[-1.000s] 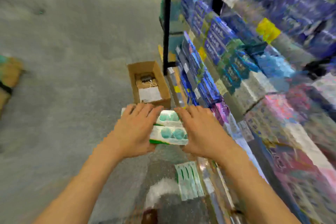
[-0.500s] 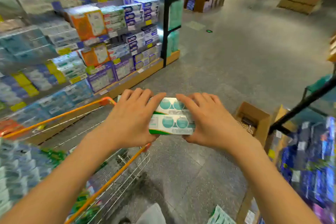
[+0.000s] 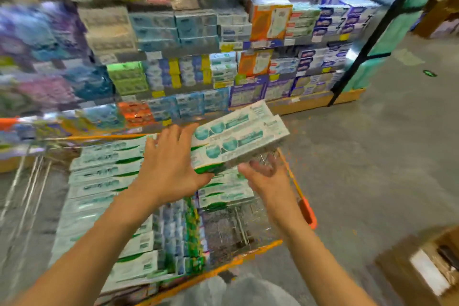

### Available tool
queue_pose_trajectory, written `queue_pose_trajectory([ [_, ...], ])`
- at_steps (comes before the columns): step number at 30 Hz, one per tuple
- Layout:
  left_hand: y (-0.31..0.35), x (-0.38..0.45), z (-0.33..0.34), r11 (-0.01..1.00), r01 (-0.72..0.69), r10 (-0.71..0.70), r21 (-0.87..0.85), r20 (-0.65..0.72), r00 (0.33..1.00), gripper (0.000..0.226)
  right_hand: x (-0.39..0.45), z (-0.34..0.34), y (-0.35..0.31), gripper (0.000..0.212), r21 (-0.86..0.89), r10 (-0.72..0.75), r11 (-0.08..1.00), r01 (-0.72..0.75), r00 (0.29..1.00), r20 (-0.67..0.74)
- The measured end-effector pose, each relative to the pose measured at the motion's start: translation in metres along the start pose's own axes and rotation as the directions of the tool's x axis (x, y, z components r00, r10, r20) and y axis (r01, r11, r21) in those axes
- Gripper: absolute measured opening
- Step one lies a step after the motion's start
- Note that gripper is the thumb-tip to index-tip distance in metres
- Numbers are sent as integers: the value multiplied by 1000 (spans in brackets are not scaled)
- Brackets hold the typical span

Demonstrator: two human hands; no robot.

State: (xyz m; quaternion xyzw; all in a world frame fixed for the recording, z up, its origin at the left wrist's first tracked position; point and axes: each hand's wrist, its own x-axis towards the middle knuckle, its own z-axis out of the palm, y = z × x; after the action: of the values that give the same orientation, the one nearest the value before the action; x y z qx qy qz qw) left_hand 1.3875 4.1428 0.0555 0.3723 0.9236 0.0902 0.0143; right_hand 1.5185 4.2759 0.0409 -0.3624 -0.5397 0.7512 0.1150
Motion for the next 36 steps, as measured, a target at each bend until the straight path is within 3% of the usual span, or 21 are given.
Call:
queue_pose_trajectory([
  [2,-3,5,10,998,44,-43,-42,28,999,106,16,17,10,103,290,159,934,-207,971,180],
  [4,-1,9,21,997,63,-60,-48,75,995,105,34,28,14,83,440,158,861,-254,957,242],
  [7,-4,18,39,994,49,-42,-95,81,996,108,55,41,13,41,496,194,827,-264,963,189],
  [9,-8,26,44,981,29,-6,-190,118,993,104,70,42,14,30,490,256,817,-304,953,164],
  [12,-10,50,45,869,153,-14,-471,287,958,74,93,38,13,38,472,324,809,-352,935,141],
  [15,-12,83,59,720,253,-39,-646,326,944,56,116,35,14,42,444,328,818,-365,931,161],
  [17,-15,100,70,710,283,-45,-645,359,932,51,132,35,19,43,431,331,822,-372,928,170],
  [20,-29,119,81,802,275,-59,-530,388,920,62,162,28,37,39,390,400,828,-404,912,95],
  [23,-49,134,89,848,299,-118,-437,394,911,69,204,10,74,26,315,556,798,-513,829,-58],
  [26,-71,146,95,857,322,-181,-404,349,919,69,251,2,105,16,385,657,715,-583,749,-87],
  [31,-92,147,102,845,375,-264,-381,311,913,66,312,12,152,53,405,690,682,-609,719,-81],
  [36,-100,132,122,788,464,-302,-404,403,864,106,341,25,187,59,520,747,606,-603,655,-112],
])
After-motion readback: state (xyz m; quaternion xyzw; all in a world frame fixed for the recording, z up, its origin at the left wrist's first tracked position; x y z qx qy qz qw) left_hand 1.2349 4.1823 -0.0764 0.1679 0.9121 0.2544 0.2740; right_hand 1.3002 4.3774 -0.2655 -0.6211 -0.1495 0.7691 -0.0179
